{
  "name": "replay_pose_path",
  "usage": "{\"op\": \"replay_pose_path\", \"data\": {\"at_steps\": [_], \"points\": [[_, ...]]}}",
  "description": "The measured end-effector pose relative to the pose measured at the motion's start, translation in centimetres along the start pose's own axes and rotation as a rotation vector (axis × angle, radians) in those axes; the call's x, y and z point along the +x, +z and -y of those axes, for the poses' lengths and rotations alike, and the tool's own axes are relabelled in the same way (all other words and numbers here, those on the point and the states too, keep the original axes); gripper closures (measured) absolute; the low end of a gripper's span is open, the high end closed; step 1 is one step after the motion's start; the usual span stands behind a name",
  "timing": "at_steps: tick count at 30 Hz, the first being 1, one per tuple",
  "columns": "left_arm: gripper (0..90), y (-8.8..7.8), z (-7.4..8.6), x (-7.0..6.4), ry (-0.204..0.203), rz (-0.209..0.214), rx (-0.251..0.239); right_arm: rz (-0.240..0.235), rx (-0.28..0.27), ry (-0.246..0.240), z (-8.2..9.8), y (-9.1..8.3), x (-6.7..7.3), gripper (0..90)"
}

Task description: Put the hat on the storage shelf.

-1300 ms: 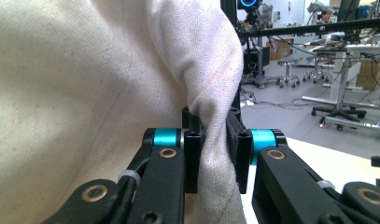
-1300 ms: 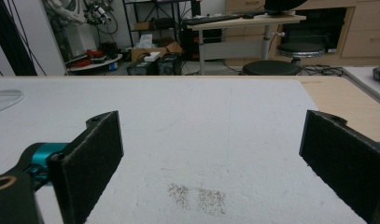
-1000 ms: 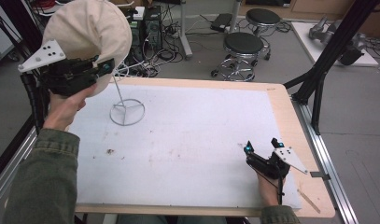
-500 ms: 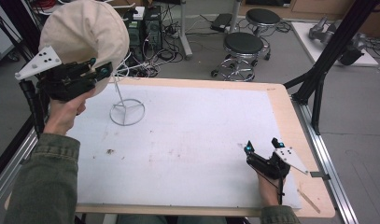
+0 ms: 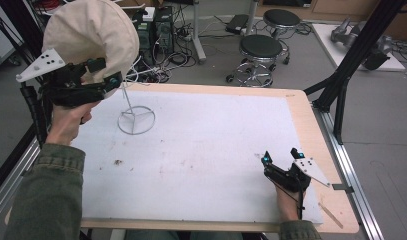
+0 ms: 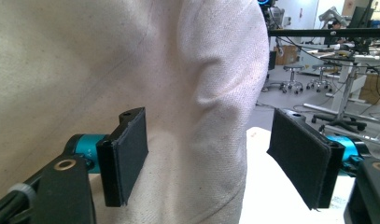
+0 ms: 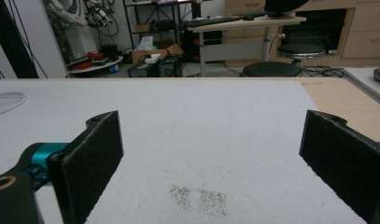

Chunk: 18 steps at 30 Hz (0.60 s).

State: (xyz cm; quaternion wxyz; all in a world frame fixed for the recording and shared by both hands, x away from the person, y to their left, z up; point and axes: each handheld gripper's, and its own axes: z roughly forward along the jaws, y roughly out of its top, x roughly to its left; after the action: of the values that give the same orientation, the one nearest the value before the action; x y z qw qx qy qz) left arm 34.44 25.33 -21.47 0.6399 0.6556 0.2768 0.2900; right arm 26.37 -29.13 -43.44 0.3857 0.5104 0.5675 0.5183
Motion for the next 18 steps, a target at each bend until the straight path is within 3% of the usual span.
{"op": "replay_pose_path", "data": {"at_steps": [8, 18], "points": [[18.9, -0.5, -0.2, -0.2, -0.002, -0.024, -0.001, 0.001, 0.001, -0.002, 0.0, 0.0, 0.0, 5.0], [16.6, -3.3, 0.4, -1.3, 0.011, -0.081, -0.036, 0.002, -0.001, -0.003, 0.0, 0.0, 0.0, 5.0]]}}
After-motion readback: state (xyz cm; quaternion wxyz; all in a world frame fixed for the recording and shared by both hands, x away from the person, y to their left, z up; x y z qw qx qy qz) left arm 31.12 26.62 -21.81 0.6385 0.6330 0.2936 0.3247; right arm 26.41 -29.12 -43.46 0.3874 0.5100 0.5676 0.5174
